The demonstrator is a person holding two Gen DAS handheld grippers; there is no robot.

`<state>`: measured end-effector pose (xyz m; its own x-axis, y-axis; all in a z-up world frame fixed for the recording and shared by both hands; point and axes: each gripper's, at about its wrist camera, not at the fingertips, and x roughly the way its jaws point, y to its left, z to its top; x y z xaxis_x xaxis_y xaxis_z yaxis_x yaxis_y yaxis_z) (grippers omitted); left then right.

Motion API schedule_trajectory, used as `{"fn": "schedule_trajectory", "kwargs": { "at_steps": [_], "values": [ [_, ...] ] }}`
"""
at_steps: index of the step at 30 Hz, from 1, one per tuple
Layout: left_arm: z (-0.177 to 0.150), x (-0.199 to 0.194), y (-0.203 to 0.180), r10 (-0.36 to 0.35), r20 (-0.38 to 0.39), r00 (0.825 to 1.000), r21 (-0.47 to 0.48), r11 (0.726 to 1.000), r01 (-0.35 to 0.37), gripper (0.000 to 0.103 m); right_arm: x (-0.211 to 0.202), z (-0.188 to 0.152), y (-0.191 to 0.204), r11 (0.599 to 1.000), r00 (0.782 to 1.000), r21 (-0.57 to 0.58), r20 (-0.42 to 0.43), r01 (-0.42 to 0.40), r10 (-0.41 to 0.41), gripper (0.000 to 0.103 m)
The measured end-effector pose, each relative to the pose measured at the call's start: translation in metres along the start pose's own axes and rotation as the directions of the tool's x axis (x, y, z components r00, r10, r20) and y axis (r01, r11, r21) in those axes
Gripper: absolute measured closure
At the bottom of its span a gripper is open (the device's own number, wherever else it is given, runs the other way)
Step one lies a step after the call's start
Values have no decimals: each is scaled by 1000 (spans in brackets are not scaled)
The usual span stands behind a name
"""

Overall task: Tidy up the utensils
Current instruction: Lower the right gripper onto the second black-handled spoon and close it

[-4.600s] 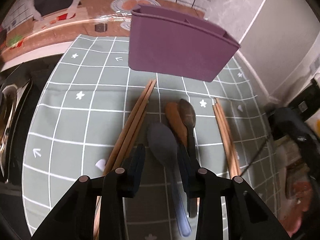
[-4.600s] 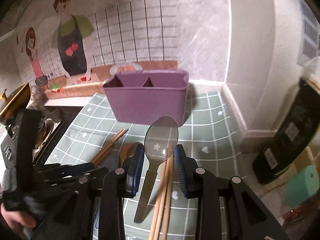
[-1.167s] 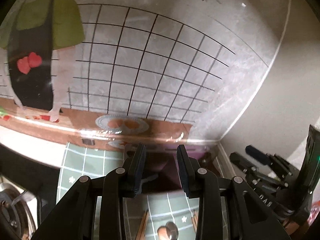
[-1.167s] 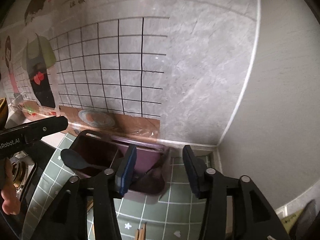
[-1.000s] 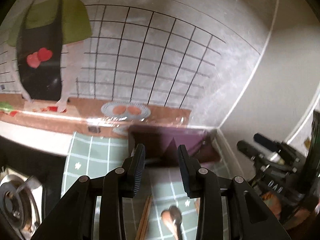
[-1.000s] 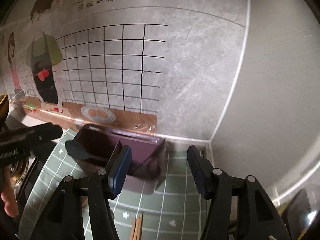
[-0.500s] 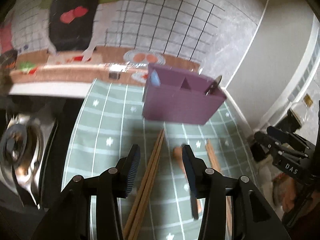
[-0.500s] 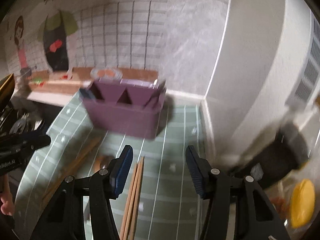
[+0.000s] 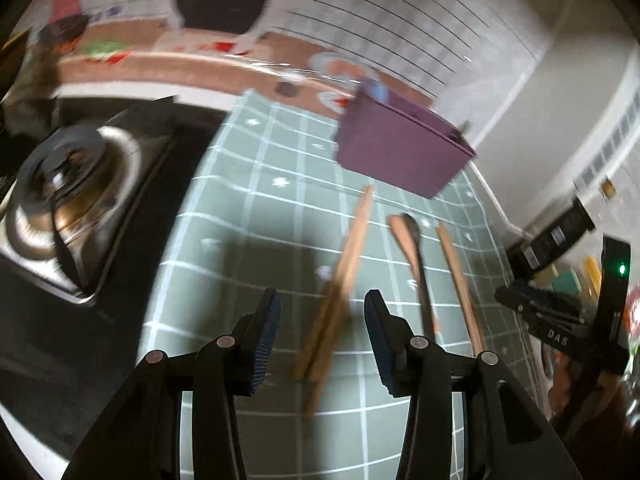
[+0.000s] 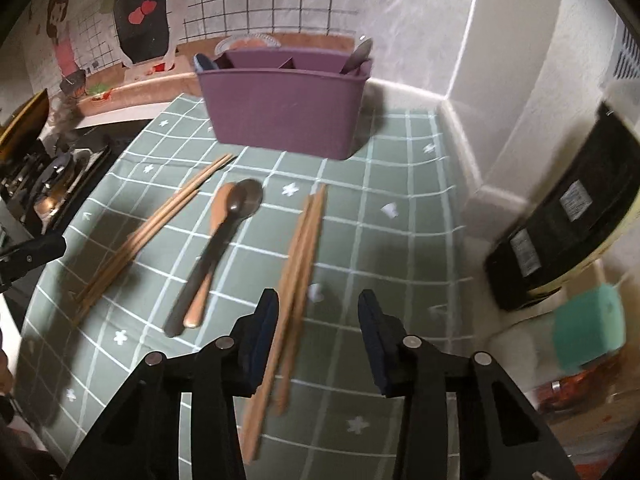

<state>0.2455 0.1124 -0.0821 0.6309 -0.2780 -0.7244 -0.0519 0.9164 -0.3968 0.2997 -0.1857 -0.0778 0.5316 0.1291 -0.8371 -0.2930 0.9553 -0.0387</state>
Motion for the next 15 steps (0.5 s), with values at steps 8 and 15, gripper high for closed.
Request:
{"fn": "schedule_trajectory", "kwargs": {
  "at_steps": [8,15],
  "values": [
    [0,-20,33,72,34,997,-92,993,-69,58,37,31,31,996,996,32,-29,-79,80,65],
    [-1,-31,45,113,44,993,-119,987,-107,58,78,61,54,991,991,73,-67,-109,114,65]
  ]
}}
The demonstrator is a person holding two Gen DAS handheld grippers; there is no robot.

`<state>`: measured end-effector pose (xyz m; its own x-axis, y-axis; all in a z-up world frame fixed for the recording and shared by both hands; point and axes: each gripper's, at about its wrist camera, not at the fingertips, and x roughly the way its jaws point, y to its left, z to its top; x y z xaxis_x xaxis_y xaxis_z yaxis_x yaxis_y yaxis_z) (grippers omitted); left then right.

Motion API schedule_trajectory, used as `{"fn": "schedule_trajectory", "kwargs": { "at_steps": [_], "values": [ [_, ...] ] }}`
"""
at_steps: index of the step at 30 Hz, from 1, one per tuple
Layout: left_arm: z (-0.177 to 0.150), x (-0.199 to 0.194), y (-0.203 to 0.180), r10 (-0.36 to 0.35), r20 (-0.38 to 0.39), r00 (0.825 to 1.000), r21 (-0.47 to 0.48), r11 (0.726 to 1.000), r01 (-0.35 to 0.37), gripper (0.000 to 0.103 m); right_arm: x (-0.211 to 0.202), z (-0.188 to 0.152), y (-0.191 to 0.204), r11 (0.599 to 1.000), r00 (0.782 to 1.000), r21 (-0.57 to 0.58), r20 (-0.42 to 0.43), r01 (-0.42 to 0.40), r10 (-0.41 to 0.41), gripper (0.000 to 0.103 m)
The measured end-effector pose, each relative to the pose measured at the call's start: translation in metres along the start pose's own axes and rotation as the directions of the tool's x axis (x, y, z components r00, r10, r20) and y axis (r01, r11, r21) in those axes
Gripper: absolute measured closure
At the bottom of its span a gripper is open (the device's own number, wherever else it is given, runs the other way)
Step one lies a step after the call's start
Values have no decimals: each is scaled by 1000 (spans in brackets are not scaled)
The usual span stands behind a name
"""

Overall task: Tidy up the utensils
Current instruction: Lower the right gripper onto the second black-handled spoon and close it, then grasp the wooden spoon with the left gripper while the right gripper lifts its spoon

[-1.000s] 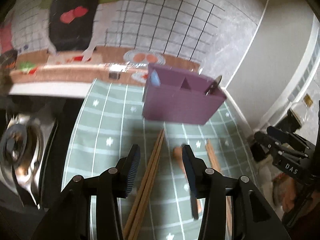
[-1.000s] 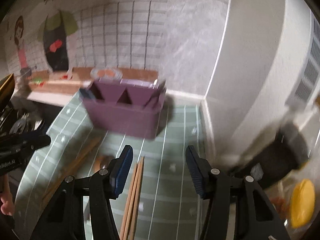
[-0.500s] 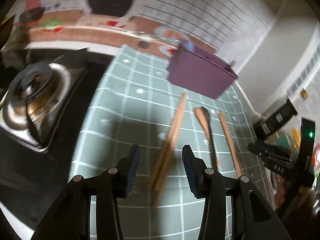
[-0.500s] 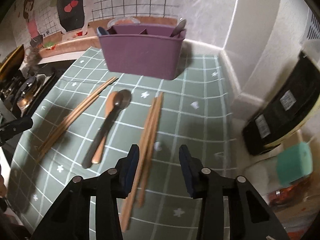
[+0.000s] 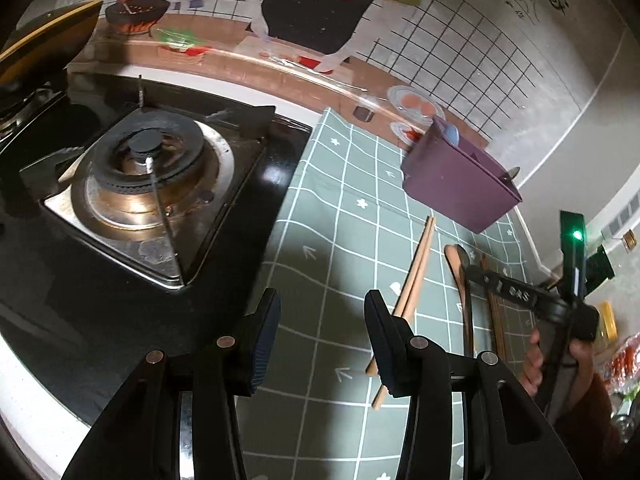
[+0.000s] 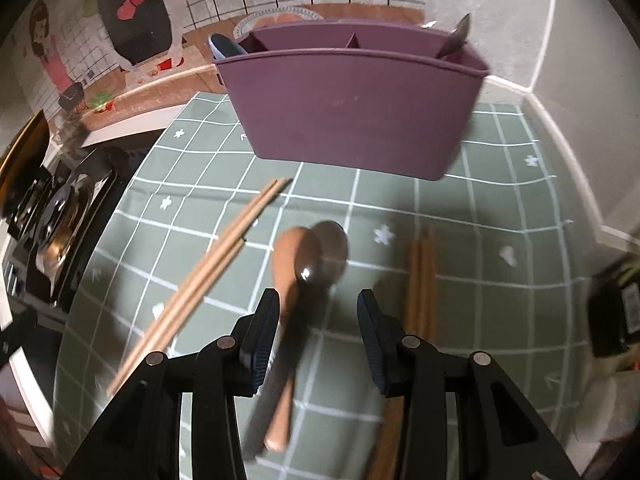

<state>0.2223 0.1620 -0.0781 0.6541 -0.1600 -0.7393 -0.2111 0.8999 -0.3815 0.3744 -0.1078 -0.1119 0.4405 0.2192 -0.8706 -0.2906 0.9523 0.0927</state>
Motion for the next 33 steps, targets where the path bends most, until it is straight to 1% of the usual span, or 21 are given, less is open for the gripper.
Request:
{"fn": "schedule_trajectory", "kwargs": {
  "at_steps": [5,7,9,10,12,14,19,24,29,33],
  "values": [
    [-3,2,-4,16,-10,1000,22,1000,-16,58,19,11,-2,998,1000,61,-16,1,0,65],
    [-3,5,-9,6,-18,1000,32,999,-5,58,25,12,-4,997,1000,73,-25,-17,19,65],
    [-3,10,-17,-12,-29,1000,47,999,14,58,26,14,-3,998,1000,63,-18,-12,13,65],
    [-2,14,-22,-23,-35,999,57,998,25,58,27,15,-3,998,1000,56,-18,-15,16,66],
    [0,21,-33,-42,-47,998,80,996,45,58,26,15,-4,998,999,50,-13,-29,30,76],
    [2,31,-49,-66,-62,996,112,991,73,58,24,15,-6,998,999,48,-9,-31,32,76],
    [7,59,-85,-115,-104,988,169,977,131,58,12,14,-18,1000,999,26,33,-2,1,77],
    [8,85,-119,-144,-149,978,205,963,173,58,-2,14,-31,1000,998,3,62,22,-22,77],
    [10,111,-148,-143,-163,976,246,952,181,58,-21,9,-51,999,994,31,99,31,-34,77],
    [13,128,-167,-127,-156,980,264,950,165,58,-36,8,-58,998,989,40,139,52,-57,78]
  ]
}}
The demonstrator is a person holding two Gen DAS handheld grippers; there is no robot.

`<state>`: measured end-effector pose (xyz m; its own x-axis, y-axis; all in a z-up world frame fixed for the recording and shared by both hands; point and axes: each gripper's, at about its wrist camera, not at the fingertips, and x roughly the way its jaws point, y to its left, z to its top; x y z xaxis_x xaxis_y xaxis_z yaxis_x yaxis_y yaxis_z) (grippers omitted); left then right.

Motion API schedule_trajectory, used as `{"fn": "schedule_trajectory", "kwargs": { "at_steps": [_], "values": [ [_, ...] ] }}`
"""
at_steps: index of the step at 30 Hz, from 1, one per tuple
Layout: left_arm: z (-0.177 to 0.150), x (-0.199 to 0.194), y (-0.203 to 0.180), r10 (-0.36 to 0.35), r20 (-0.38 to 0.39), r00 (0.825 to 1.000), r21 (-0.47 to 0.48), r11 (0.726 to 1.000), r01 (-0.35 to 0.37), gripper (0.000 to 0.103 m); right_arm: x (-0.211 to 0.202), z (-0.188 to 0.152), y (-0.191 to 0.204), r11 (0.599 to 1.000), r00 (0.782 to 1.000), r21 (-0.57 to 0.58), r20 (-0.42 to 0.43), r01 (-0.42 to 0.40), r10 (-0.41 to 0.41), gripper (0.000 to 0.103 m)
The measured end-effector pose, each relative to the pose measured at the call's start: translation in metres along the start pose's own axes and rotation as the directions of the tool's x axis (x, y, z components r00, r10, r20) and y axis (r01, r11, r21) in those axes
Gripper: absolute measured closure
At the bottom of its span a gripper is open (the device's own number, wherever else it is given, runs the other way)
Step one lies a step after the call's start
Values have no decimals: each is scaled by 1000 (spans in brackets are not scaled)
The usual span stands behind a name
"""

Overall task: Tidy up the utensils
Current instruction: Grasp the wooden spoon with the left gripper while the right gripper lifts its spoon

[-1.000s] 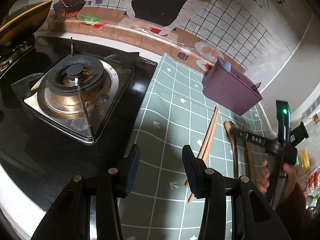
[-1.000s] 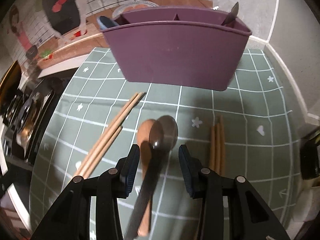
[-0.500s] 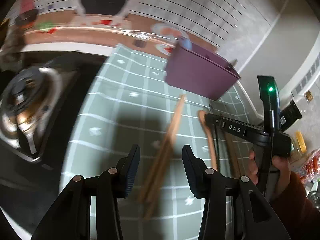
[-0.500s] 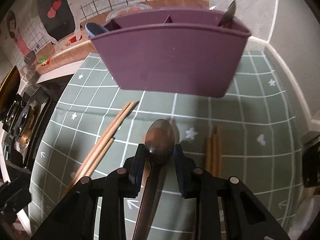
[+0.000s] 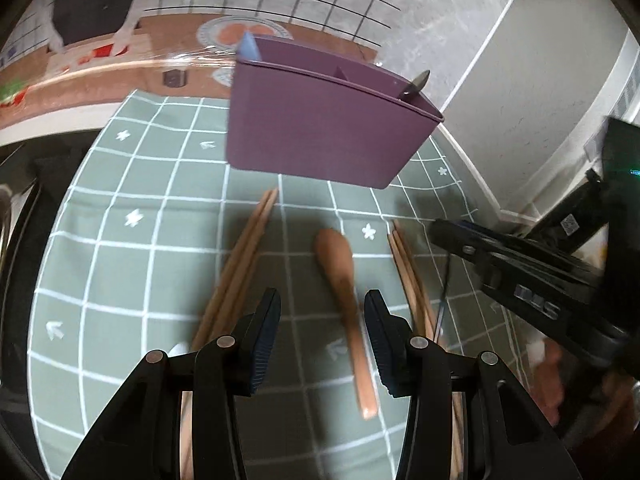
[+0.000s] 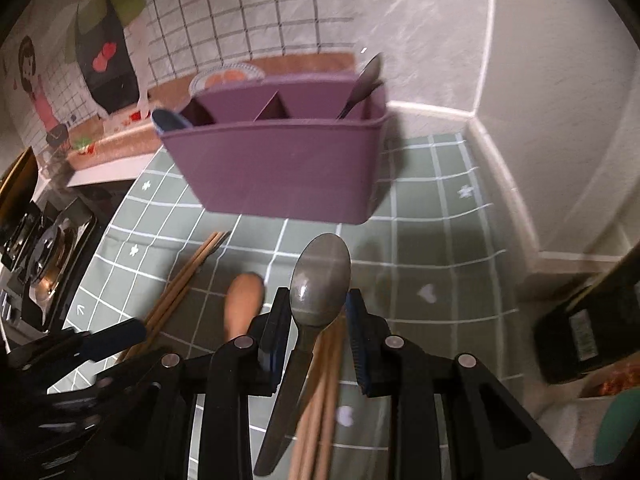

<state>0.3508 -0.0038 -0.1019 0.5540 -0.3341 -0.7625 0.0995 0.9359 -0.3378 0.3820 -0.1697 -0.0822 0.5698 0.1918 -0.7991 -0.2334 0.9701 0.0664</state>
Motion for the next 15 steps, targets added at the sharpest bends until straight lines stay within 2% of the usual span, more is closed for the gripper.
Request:
{"fn": "schedule_trajectory", "kwargs": {
  "at_steps": [5,10,15],
  "values": [
    [13,21,-15,49,2,999,23,999,-49,58,-21,3,-7,1000,999,5,52,15,-15,78],
    [19,44,-23,92,-32,995,58,994,-90,59,-41,6,-14,999,993,10,109,42,-43,79],
    [22,58,-25,121,-54,991,46,992,-119,60,-53,9,-18,998,988,13,141,60,-61,86]
  ]
}}
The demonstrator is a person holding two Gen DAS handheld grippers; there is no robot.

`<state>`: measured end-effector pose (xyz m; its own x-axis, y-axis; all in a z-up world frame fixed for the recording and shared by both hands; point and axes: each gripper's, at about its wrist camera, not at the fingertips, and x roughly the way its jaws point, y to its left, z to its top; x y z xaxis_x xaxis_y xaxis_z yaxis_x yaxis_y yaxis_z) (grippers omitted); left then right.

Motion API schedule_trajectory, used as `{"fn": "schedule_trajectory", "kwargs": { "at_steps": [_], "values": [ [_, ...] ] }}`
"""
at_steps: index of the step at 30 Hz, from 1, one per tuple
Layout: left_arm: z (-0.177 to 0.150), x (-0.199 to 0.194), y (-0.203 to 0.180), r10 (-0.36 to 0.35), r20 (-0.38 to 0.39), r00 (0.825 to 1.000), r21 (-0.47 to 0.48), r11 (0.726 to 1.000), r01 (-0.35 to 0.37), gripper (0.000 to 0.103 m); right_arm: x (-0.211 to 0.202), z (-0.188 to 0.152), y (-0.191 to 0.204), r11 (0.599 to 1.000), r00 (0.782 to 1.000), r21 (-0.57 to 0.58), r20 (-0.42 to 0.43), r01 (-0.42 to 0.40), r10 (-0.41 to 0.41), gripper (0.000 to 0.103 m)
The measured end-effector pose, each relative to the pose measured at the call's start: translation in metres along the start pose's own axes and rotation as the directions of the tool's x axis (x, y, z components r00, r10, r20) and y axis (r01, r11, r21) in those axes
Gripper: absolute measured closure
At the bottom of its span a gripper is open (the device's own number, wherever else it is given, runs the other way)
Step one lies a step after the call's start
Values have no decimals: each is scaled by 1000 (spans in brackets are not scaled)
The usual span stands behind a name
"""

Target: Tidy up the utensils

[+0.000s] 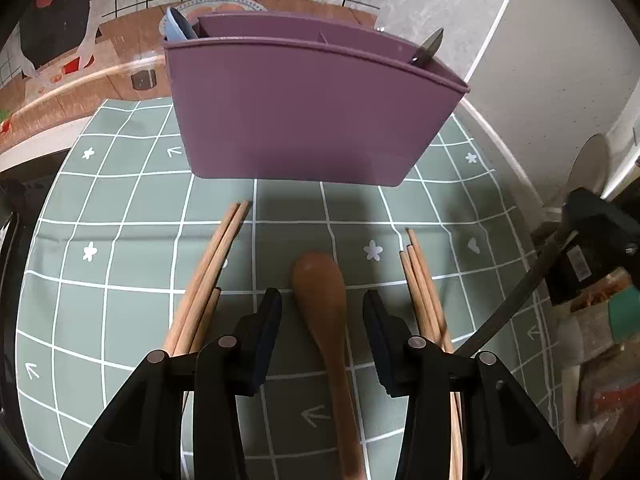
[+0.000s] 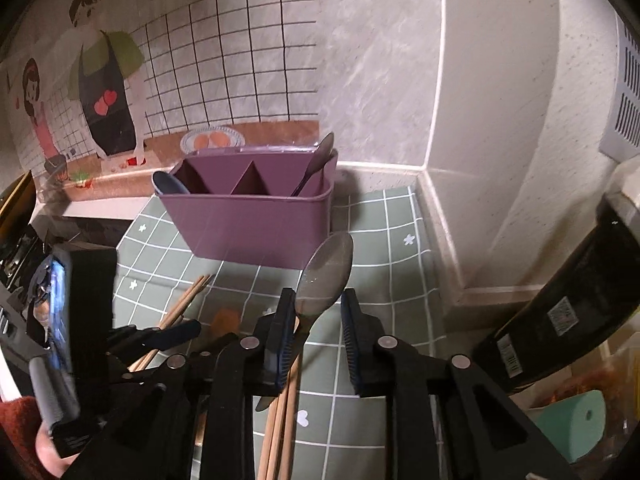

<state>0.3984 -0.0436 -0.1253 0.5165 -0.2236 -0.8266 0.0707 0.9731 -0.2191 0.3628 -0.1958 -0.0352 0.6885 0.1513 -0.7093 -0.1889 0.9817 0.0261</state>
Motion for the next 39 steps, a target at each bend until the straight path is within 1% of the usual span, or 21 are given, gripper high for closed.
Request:
{"fn": "schedule_trajectory", "kwargs": {
  "at_steps": [2,4,6,8,11,13,18,23,26,29,35,39],
  "values": [
    [0,5,-3,21,-11,1000,10,1000,-21,62,-1,1,-2,1000,1000,4,0,-5,5,89],
    [-1,5,-5,41,-2,999,23,999,-41,64,-1,1,-2,1000,1000,3,0,-2,2,90],
    [0,6,-6,46,-3,999,26,999,-46,70,-1,1,-2,1000,1000,6,1,-3,3,91],
    [1,7,-5,43,-3,999,23,999,-43,72,-1,0,-2,1000,1000,9,-1,-7,7,91],
    [2,5,-1,22,-1,1000,20,1000,-22,73,-2,1,-4,999,1000,22,-3,-24,24,92],
    [1,-1,-2,7,14,1000,25,1000,-8,73,-3,1,-5,999,999,28,-4,-34,34,93],
    [-3,-37,4,-51,94,994,35,998,48,73,-11,2,-5,999,999,23,6,-36,36,95],
    [-4,-75,9,-74,188,979,65,996,63,73,-18,5,-1,1000,1000,1,13,-17,17,99],
    [2,-97,10,-87,230,969,81,994,70,74,-24,9,2,1000,1000,0,25,-14,14,99],
    [11,-113,11,-101,259,961,76,994,84,74,-33,15,4,1000,999,-4,44,-14,14,99],
    [39,-163,10,-131,341,931,93,990,105,74,-59,38,9,999,995,-14,95,-32,33,99],
    [74,-205,8,-151,403,903,121,986,112,74,-83,71,14,999,987,-27,153,-45,49,99]
  ]
}}
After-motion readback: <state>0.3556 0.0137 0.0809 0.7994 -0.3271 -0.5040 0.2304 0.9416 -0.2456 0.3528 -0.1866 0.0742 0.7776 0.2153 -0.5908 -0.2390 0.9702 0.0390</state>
